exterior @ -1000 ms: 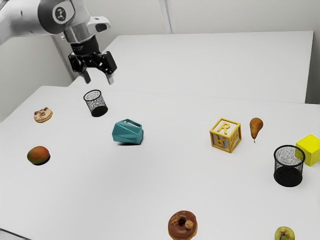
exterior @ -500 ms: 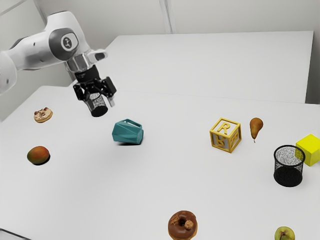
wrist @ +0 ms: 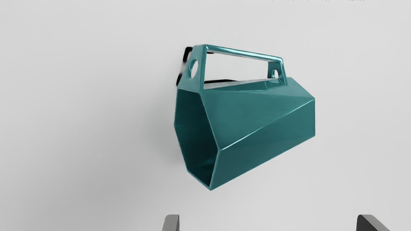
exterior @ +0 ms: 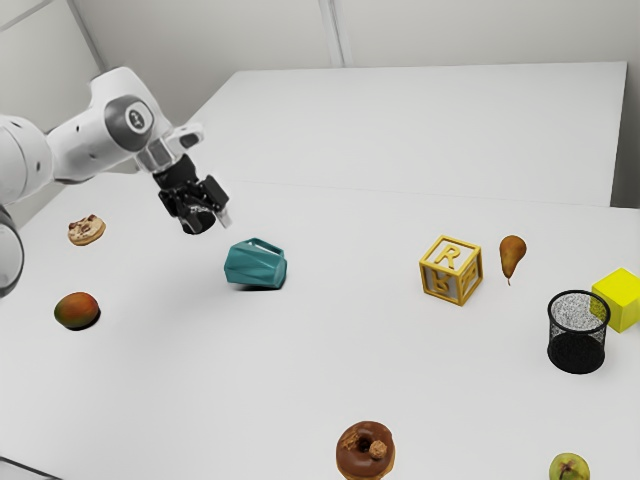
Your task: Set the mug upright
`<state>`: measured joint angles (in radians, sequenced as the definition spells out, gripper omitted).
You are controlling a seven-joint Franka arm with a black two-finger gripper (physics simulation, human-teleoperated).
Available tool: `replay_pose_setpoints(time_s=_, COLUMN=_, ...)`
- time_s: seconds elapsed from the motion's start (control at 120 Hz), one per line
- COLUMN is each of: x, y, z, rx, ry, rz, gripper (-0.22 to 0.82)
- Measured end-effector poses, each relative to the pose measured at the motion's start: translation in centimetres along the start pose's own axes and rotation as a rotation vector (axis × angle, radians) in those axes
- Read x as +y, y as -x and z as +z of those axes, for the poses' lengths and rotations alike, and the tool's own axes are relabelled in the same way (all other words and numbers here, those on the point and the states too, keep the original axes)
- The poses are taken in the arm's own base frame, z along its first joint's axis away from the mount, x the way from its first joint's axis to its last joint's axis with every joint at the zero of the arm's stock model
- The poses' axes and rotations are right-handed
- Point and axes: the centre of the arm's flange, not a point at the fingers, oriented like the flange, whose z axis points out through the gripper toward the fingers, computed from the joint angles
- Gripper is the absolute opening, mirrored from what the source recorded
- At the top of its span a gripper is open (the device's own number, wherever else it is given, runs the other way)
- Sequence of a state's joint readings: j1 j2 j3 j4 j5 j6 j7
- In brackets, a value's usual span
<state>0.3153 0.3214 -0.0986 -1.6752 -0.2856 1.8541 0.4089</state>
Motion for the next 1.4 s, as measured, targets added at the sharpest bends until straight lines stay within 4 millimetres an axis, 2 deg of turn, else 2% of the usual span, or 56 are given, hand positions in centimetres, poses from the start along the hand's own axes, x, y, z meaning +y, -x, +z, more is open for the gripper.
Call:
replay_pose_setpoints(time_s=0.142, x=-2.6, y=-0.4, z=1.3, rx=0.019, ry=0.052, rz=0.02, gripper=0.6)
replay_pose_setpoints(time_s=0.383, x=-4.7, y=-1.5, z=4.8, rx=0.022, ry=0.141, rz=0.082, gripper=0.6)
replay_pose_setpoints(time_s=0.533, x=-5.1, y=-1.7, z=6.8, rx=0.012, ry=0.199, rz=0.112, gripper=0.6)
replay_pose_setpoints(time_s=0.7, x=-4.7, y=-1.5, z=7.4, rx=0.009, ry=0.277, rz=0.138, gripper=0.6)
replay_pose_setpoints(time_s=0.9, x=-5.3, y=-0.9, z=8.7, rx=0.005, ry=0.387, rz=0.137, gripper=0.6)
replay_pose_setpoints(time_s=1.017, x=-5.0, y=-1.0, z=9.6, rx=0.001, ry=0.426, rz=0.148, gripper=0.5)
replay_pose_setpoints(time_s=1.133, x=-4.8, y=-1.0, z=10.3, rx=-0.007, ry=0.447, rz=0.16, gripper=0.33)
replay_pose_setpoints(time_s=1.25, x=-4.3, y=-1.1, z=10.0, rx=-0.003, ry=0.45, rz=0.18, gripper=0.15)
replay_pose_setpoints(time_s=1.4, x=-3.4, y=-1.3, z=9.5, rx=0.003, ry=0.451, rz=0.209, gripper=-0.01)
